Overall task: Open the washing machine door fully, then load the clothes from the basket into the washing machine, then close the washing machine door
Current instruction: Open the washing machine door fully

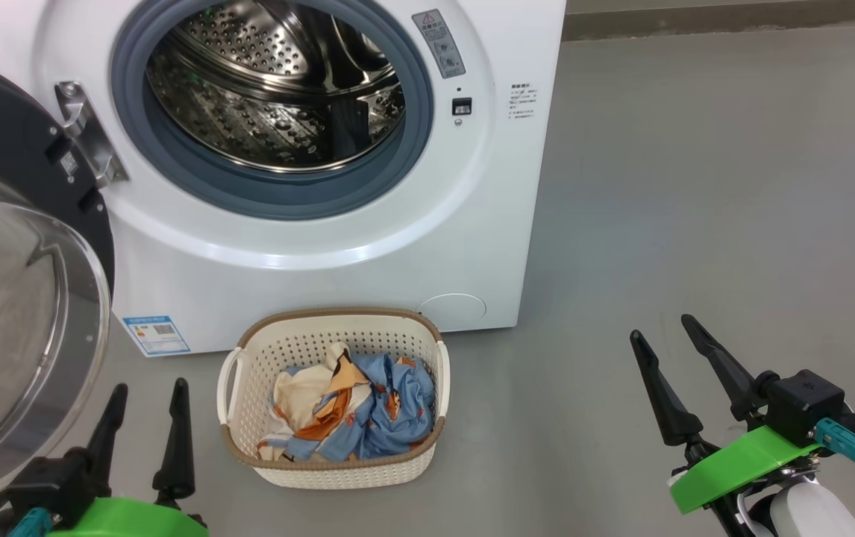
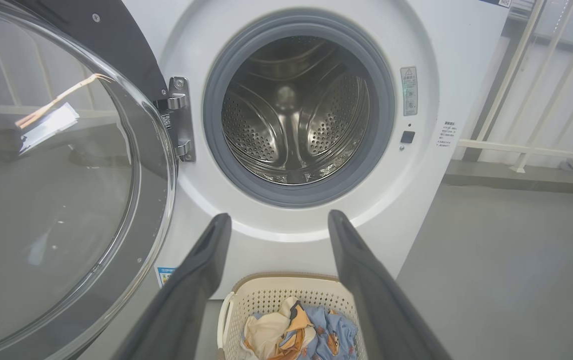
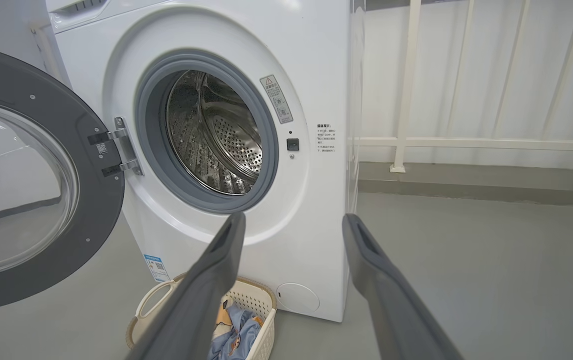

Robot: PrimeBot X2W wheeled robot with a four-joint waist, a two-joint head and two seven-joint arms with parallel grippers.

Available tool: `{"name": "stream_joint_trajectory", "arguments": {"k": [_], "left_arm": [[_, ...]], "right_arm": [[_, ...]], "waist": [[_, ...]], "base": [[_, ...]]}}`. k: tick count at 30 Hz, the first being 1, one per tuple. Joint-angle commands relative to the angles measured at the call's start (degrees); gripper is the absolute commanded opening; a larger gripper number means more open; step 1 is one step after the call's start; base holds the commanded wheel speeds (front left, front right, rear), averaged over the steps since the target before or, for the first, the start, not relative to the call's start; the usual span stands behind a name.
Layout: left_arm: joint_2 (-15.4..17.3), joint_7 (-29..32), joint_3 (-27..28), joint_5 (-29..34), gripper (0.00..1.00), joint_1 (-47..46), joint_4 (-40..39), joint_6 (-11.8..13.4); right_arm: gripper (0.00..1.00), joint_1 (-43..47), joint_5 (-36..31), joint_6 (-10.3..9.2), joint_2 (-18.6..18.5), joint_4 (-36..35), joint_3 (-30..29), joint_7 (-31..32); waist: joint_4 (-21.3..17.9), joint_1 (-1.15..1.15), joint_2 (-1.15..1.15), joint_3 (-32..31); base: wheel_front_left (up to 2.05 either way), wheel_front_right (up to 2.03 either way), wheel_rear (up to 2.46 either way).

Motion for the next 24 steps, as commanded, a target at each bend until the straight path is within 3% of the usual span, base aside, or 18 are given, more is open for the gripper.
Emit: {"name": "stream_joint_trajectory", "arguments": {"k": [1,24], "left_arm": [[0.8,-0.5,2.4,0.8,1.00,-0.9,-1.1,-0.4],[-1.3,-0.5,5.0,2.8,1.00,-1.3,0.6,-2.8]], "right_arm": [[1.00,-0.3,0.1,0.09,-0.6,-1.5,0.9,-0.7],[1.00,-0.7,0.5,0.09,-0.4,-1.1,1.6,-0.7]], "waist": [[0.1,0.00,0.00,0.0],[0.4,0.00,0.00,-0.2]], "base": [[0.00,0.00,0.00],[0.00,0.00,0.00]]}}
